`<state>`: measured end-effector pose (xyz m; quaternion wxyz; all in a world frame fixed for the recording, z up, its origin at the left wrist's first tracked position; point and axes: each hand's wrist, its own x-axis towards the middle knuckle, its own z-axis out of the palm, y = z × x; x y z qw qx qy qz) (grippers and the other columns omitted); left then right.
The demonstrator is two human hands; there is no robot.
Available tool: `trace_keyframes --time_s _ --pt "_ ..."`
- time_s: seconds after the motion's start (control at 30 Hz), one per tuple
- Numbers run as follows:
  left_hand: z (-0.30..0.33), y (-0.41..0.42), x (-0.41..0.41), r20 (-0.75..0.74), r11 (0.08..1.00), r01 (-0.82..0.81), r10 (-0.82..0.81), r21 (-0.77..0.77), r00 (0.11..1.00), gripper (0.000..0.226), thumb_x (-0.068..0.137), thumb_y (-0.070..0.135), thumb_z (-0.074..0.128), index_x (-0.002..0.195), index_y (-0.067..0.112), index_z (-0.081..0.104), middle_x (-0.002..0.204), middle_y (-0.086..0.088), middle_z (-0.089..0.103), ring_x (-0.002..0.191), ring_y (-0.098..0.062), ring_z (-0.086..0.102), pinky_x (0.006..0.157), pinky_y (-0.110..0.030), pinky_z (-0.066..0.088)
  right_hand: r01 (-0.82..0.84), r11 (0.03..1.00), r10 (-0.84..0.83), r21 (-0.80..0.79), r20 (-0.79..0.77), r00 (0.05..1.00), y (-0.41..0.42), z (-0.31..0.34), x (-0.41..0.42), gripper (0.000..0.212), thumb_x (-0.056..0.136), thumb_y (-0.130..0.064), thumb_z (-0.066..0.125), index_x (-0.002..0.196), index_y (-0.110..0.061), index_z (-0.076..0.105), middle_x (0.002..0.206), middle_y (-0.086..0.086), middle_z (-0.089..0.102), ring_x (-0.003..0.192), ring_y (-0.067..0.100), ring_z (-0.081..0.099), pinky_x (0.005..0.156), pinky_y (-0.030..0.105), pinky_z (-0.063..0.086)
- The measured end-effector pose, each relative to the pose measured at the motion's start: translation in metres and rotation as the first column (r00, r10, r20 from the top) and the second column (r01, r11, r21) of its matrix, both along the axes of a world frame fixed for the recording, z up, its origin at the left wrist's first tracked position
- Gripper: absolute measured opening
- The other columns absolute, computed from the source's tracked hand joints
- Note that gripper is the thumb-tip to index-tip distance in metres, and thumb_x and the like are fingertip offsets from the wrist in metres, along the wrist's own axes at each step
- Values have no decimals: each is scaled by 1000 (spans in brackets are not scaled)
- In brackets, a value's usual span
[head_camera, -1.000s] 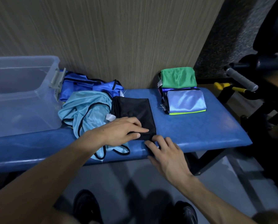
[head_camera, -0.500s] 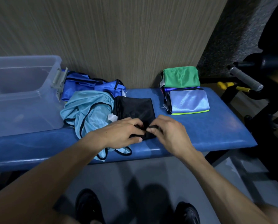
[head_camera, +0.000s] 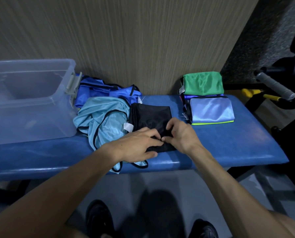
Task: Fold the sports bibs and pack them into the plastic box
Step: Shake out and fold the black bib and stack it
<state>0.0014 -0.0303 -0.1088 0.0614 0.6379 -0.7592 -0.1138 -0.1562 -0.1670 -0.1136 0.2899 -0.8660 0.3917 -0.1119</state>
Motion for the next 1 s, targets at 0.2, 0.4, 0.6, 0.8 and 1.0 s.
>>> trace_keyframes --time_s 0.2,0.4,0.6,0.8,1.0 --pt "14 17 13 -159 997 -70 66 -24 985 68 90 45 71 150 30 42 141 17 44 131 -3 41 107 -28 40 -21 959 32 -282 35 999 14 -5 -5 27 84 -28 80 103 -25 61 75 -10 66 83 22 61 70 34 43" --pt "29 68 46 -242 944 -262 211 -200 947 35 76 42 82 100 33 57 104 14 54 103 -9 52 91 -33 47 -95 870 90 -485 -33 995 23 0 -10 20 101 -34 58 96 -16 65 74 8 67 83 33 61 75 38 35" --pt "9 86 28 -151 861 -466 442 -204 884 40 76 71 66 102 40 59 92 23 54 81 9 51 68 -25 41 -303 783 199 -544 -242 950 47 9 -23 58 96 -53 22 137 -26 51 90 -1 71 108 24 51 89 41 35" --pt "3 77 0 -46 804 -435 457 -405 888 30 85 55 69 98 30 60 98 14 56 92 -13 58 68 -39 52 -343 735 191 -585 -307 932 59 7 -19 67 95 -64 45 151 -28 38 96 1 70 109 27 51 90 43 31" --pt "3 72 -5 87 797 -360 454 -484 887 23 85 41 73 97 25 63 93 9 60 82 -20 61 55 -34 48 -309 686 152 -659 -285 946 60 -4 -11 57 90 -54 61 138 -24 56 82 4 70 93 30 57 84 46 35"
